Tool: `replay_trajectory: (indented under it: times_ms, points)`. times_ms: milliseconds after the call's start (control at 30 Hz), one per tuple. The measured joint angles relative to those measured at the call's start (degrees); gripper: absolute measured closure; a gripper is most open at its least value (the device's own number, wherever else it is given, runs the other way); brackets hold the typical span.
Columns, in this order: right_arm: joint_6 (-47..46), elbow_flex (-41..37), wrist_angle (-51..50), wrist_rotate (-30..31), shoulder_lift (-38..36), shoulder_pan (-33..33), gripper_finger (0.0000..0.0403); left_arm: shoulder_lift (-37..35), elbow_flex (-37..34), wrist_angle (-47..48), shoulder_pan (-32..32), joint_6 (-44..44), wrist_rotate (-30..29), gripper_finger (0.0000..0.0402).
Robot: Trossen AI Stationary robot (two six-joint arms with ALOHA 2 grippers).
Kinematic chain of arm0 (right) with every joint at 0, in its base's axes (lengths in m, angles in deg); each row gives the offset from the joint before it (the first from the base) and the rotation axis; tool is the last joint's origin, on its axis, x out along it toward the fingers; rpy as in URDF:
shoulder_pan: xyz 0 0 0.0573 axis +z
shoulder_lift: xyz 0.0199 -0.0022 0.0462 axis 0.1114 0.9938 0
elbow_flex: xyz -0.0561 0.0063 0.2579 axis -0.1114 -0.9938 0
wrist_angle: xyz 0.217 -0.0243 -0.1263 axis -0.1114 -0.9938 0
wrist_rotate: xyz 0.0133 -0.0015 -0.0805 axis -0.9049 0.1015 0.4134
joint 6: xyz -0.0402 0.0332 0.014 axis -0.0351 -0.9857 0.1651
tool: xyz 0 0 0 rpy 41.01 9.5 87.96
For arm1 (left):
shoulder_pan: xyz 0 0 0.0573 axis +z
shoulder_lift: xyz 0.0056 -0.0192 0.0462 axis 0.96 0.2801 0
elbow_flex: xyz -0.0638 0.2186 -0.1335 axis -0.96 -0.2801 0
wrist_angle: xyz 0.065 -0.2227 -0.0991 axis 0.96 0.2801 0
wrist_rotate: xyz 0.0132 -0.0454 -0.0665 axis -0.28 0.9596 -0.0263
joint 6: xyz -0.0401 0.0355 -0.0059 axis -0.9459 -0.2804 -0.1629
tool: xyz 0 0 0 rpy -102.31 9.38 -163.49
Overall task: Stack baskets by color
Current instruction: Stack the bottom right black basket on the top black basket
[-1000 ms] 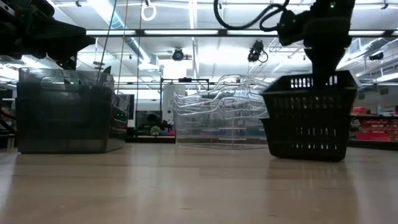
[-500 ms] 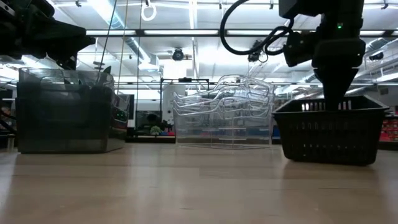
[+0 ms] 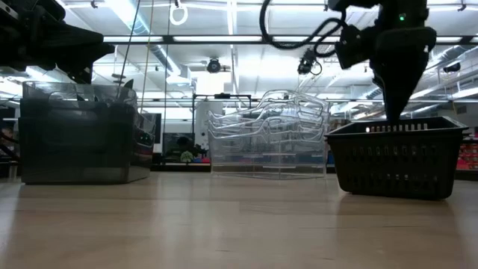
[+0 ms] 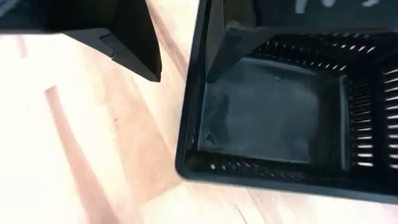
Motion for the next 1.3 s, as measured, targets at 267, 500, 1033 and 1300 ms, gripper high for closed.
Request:
replay_trajectory:
  times_ms: [267,500,1033,1300]
  points:
    - [10.9,2.0,11.7,-1.3,0.0,2.7,0.0259,0.0,0.0,0.0,0.0,0.0,0.0,0.0283]
    - [25.0,2.0,22.4,-8.6,0.0,8.8,0.026,0.0,0.0,0.0,0.0,0.0,0.0,0.0283]
    - [22.0,8.0,20.7,-7.1,9.3,23.0,0.0261,0.0,0.0,0.0,0.0,0.0,0.0,0.0283]
    - [22.2,11.8,18.0,-7.3,15.7,26.4,0.026,0.0,0.0,0.0,0.0,0.0,0.0,0.0283]
